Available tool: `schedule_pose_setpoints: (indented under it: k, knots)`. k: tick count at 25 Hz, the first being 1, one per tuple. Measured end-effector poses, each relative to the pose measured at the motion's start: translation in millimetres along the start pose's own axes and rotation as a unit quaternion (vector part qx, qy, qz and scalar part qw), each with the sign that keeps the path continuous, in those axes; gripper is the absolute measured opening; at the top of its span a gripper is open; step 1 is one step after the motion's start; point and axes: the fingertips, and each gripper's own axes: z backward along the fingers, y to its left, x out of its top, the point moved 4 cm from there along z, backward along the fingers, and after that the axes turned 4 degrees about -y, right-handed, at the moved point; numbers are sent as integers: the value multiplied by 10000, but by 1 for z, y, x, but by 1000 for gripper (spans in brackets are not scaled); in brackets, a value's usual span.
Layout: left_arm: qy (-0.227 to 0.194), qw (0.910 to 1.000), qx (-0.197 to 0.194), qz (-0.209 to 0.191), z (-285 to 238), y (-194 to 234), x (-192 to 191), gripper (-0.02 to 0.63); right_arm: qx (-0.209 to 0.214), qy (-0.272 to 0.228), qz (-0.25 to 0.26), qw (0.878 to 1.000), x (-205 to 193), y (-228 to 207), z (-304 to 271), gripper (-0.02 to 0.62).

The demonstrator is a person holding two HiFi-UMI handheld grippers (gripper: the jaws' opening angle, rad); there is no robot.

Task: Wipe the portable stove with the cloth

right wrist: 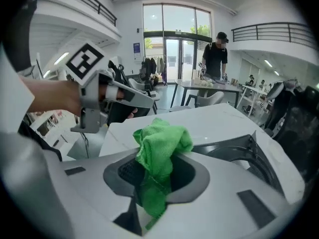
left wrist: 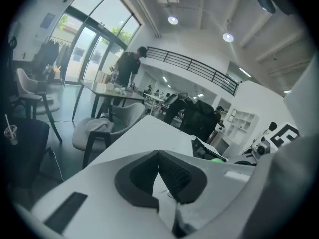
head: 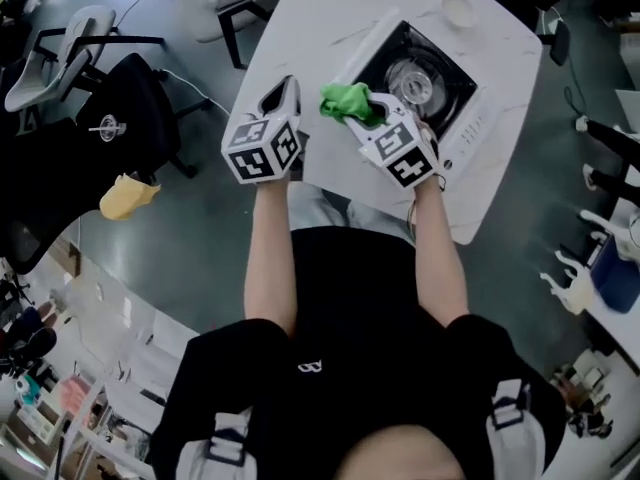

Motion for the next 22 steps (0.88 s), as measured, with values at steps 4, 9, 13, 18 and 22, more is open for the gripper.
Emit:
schedule_pose_setpoints:
  k: [4, 9, 13, 18, 22]
  knots:
    - [148, 9997, -130, 173, -22, 33, 13, -5, 42, -540, -435, 9976, 23, 8, -12, 97]
    - [485, 9963, -697, -156, -44, 29, 13, -5, -655, -1116, -1562, 9792, 34, -20, -21, 98]
    - [590, 9921, -1056, -330, -55, 21, 21, -5, -1313, -1588, -2350, 9499, 37, -49, -6, 98]
    - [717, 9849, -1482, -538, -72, 4, 26, -5, -1959, -1328, -2499, 9389, 26, -63, 1, 98]
    - [813, 9788, -1741, -715, -82, -12, 28, -5, -1959, -1121, -2609, 9386, 20, -67, -7, 98]
